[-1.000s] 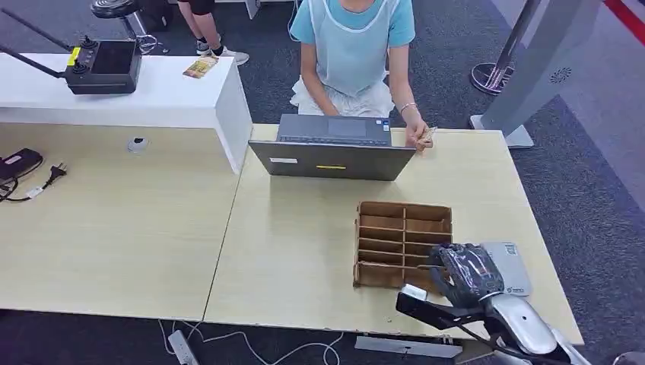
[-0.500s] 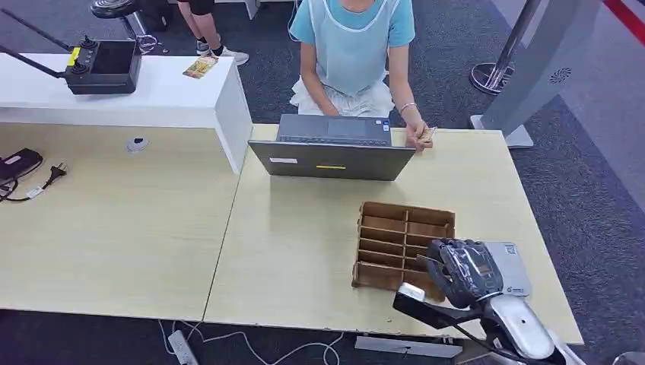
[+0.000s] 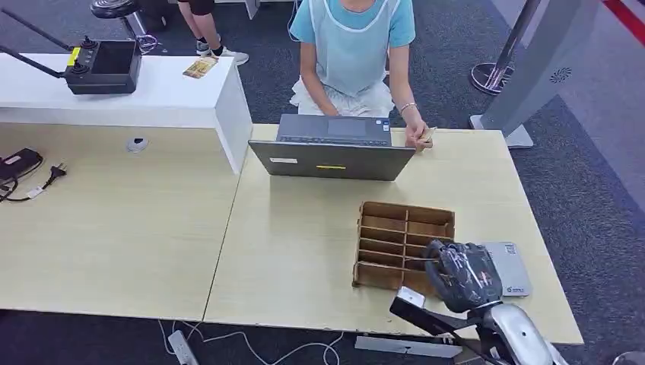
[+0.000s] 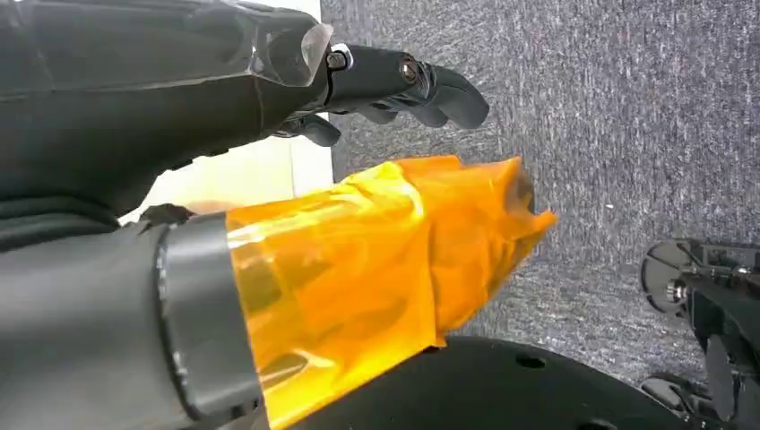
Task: Pass the card to the sensor for recognition and then transmit it.
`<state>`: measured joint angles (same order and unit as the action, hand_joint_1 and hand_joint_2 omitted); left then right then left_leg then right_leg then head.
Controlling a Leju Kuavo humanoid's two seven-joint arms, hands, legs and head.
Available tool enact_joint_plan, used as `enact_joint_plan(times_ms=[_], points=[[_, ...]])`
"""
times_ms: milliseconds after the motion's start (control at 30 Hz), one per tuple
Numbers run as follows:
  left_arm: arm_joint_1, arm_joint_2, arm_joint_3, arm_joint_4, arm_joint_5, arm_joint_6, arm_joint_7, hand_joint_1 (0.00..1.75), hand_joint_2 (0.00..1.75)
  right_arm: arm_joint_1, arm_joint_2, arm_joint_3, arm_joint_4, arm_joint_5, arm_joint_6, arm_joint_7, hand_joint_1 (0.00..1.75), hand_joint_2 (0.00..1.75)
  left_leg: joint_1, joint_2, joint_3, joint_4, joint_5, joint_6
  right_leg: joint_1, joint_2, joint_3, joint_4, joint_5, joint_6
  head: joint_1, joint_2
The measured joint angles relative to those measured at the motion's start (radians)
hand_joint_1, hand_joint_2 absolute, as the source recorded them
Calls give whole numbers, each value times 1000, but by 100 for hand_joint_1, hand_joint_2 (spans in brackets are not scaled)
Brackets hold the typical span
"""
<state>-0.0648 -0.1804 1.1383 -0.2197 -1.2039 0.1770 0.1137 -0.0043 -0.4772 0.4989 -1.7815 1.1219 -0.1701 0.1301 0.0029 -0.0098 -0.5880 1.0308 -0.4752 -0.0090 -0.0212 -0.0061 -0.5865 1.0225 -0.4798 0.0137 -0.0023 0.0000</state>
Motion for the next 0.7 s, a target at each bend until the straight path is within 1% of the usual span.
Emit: enact_joint_plan(times_ms=[300, 567, 633, 700], points=[[-2, -6, 1, 0, 1, 0, -6, 0, 0, 13, 20, -21, -6, 5, -9, -5, 175, 175, 0, 0, 0, 0, 0, 0, 0, 0, 0, 0, 0, 0, 0, 0], [-4, -19, 1, 0, -5, -1, -6, 0, 0, 25, 56, -44, -7, 35, -17, -7, 175, 175, 0, 0, 0, 0, 0, 0, 0, 0, 0, 0, 0, 0, 0, 0], [-4, -20, 1, 0, -7, -3, -6, 0, 0, 31, 63, -52, -12, 36, -20, -17, 175, 175, 0, 0, 0, 0, 0, 0, 0, 0, 0, 0, 0, 0, 0, 0], [-4, -20, 1, 0, -10, -3, -6, 0, 0, 34, 72, -65, -18, 21, -23, -42, 175, 175, 0, 0, 0, 0, 0, 0, 0, 0, 0, 0, 0, 0, 0, 0]])
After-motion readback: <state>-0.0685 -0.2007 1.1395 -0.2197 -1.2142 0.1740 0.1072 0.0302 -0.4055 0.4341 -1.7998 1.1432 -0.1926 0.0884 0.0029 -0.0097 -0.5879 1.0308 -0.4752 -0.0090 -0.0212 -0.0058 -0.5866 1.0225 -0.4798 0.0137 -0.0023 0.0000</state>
